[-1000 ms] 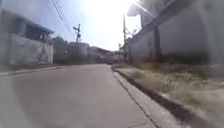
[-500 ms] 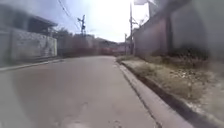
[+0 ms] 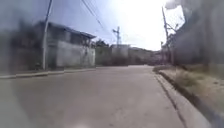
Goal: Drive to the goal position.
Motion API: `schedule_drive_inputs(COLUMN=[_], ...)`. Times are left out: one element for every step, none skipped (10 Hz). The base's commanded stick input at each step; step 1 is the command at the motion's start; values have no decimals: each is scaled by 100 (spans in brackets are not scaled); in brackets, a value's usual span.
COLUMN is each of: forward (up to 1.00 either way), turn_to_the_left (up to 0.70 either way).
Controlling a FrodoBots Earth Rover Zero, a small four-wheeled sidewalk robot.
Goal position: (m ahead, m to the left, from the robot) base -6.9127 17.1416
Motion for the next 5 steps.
schedule_drive_inputs(forward=[0, 0, 0, 0, 0], turn_to_the_left=[92, 92, 92, 92, 93])
